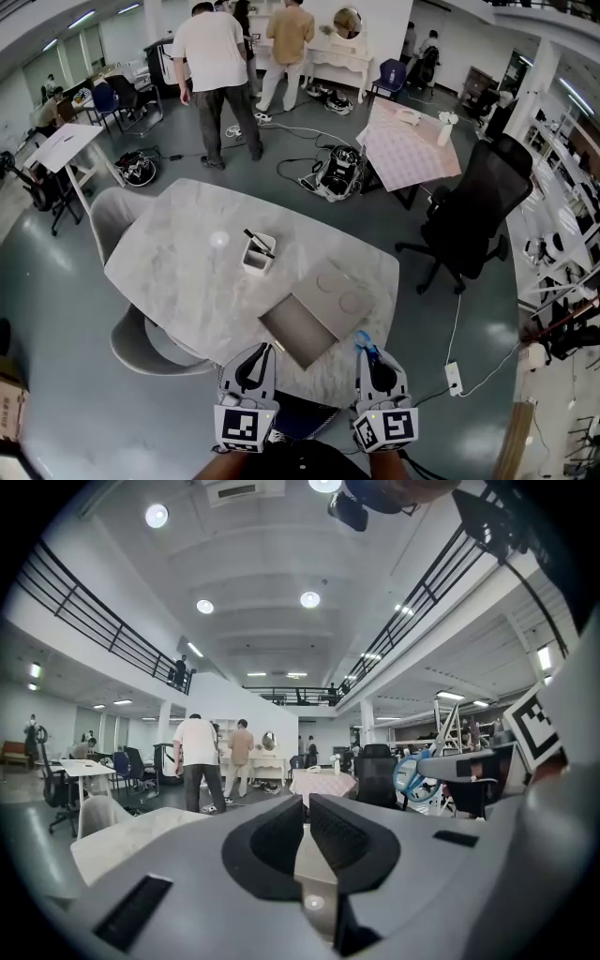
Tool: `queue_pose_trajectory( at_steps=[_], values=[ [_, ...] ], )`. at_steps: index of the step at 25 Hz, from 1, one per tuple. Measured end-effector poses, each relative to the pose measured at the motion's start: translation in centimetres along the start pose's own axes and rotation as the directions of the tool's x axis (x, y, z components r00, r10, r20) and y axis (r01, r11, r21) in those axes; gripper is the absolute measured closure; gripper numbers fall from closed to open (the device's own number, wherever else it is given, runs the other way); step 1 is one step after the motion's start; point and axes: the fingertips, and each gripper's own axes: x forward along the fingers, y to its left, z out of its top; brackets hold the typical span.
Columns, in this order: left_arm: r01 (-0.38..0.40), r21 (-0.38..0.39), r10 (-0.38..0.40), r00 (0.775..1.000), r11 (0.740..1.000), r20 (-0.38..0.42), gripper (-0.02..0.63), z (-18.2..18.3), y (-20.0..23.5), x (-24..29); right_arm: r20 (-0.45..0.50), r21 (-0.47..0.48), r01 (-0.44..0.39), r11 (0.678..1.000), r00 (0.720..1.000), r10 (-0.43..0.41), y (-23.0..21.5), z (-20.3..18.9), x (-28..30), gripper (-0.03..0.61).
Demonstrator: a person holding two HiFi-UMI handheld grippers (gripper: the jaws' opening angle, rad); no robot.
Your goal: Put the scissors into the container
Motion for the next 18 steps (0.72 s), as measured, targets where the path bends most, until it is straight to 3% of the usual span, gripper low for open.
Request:
queue_pose_trajectory(
  at_steps=[11,18],
  values=[
    [-0.035,-0.045,0.03,0.994,0.998,-0.1,0.583,-3.2,1.0,2.6,-0.112,-0.094,-0.126,0.988,0.987,0.116,0.3,-4.2,5.6,0.538],
    [-0.033,-0.071,0.02,0.983,0.997,-0.184,0.583,-7.7,1.9,5.6,-0.236,-0.216,-0.255,0.942,0.95,0.203,1.5,-9.7,9.4,0.538]
  ],
)
